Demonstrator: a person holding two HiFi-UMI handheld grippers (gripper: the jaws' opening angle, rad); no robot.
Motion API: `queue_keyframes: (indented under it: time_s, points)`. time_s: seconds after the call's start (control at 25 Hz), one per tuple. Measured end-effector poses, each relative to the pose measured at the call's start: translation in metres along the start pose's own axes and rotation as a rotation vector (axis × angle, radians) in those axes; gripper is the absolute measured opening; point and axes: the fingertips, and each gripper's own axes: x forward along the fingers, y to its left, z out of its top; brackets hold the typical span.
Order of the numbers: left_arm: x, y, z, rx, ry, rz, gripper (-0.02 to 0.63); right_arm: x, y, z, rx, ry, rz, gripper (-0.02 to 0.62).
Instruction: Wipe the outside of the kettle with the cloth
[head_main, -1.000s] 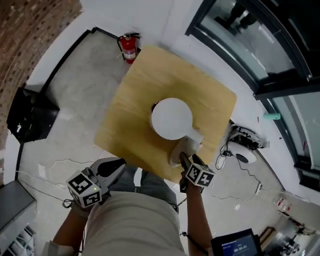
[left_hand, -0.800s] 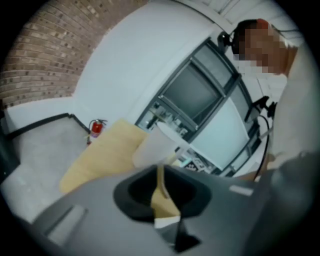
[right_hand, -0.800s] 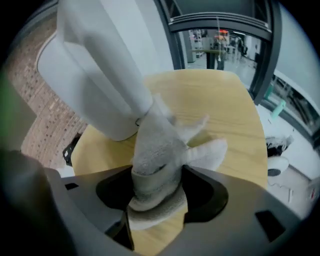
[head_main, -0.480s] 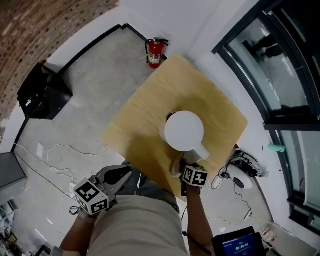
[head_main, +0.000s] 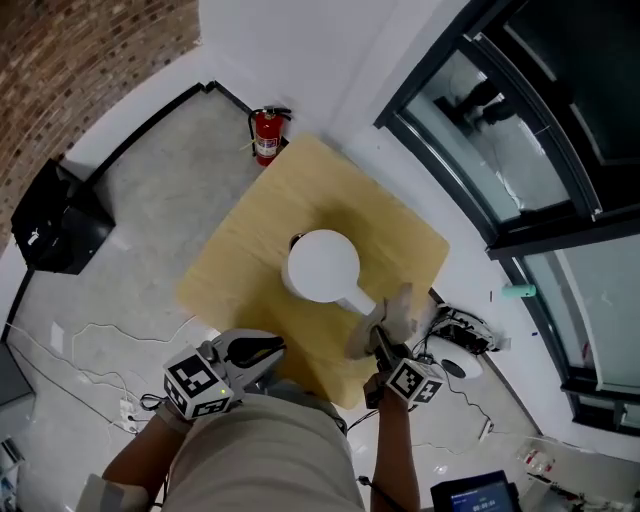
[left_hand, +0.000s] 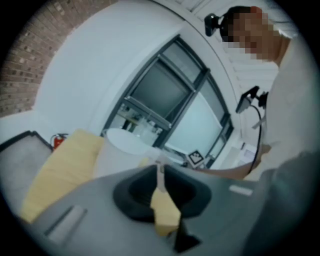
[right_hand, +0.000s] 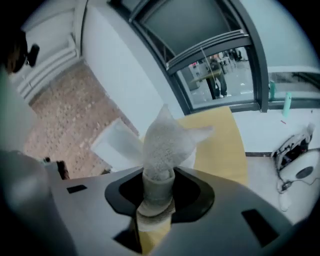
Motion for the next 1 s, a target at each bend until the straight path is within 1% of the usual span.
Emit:
queue_keyframes:
  time_s: [0.04,0.08,0.12,0.16,0.24,0.28,0.32,0.4,0.48,0.6,0.76,0.84,0.92,1.0]
  points:
    - [0.014,-0.009,-0.003,-0.002,0.015,-0.064,0.031,-0.006,0.003,0.019,-0.005,-0.058,0.031,0.129]
    - [0.031,-0.015,-0.009,-0.015,0.037,-0.120,0.031,-0.008,0.006,0.039,-0.051,-0.095,0.054,0.127]
    - [0.050,-0.018,-0.015,-0.031,0.060,-0.155,0.031,-0.007,0.010,0.058,-0.132,-0.110,0.069,0.127]
    - [0.068,-0.017,-0.020,-0.043,0.076,-0.165,0.042,-0.001,0.013,0.076,-0.226,-0.109,0.083,0.127]
    - [0.102,-0.007,-0.022,-0.048,0.085,-0.131,0.116,0.019,0.025,0.102,-0.379,-0.078,0.146,0.127]
    - [0.116,-0.001,-0.022,-0.036,0.087,-0.104,0.134,0.030,0.035,0.107,-0.427,-0.052,0.199,0.127]
    - [0.129,0.004,-0.021,-0.008,0.093,-0.076,0.146,0.039,0.046,0.108,-0.463,-0.020,0.257,0.127]
    - [0.147,0.012,-0.024,0.087,0.127,-0.034,0.175,0.052,0.066,0.100,-0.505,0.047,0.361,0.127]
    - [0.157,0.016,-0.031,0.174,0.169,-0.020,0.190,0.058,0.081,0.090,-0.501,0.097,0.442,0.124]
    - [0.158,0.016,-0.038,0.246,0.191,-0.023,0.197,0.057,0.097,0.070,-0.467,0.168,0.536,0.124]
    - [0.132,0.015,-0.053,0.338,0.195,-0.033,0.212,0.049,0.126,0.035,-0.418,0.239,0.613,0.124]
    - [0.113,0.012,-0.060,0.402,0.190,-0.066,0.229,0.043,0.144,0.015,-0.333,0.258,0.653,0.124]
    - [0.098,0.012,-0.073,0.457,0.203,-0.104,0.242,0.041,0.163,-0.007,-0.223,0.274,0.680,0.124]
    - [0.090,0.015,-0.086,0.482,0.210,-0.146,0.242,0.043,0.169,-0.023,-0.158,0.270,0.661,0.124]
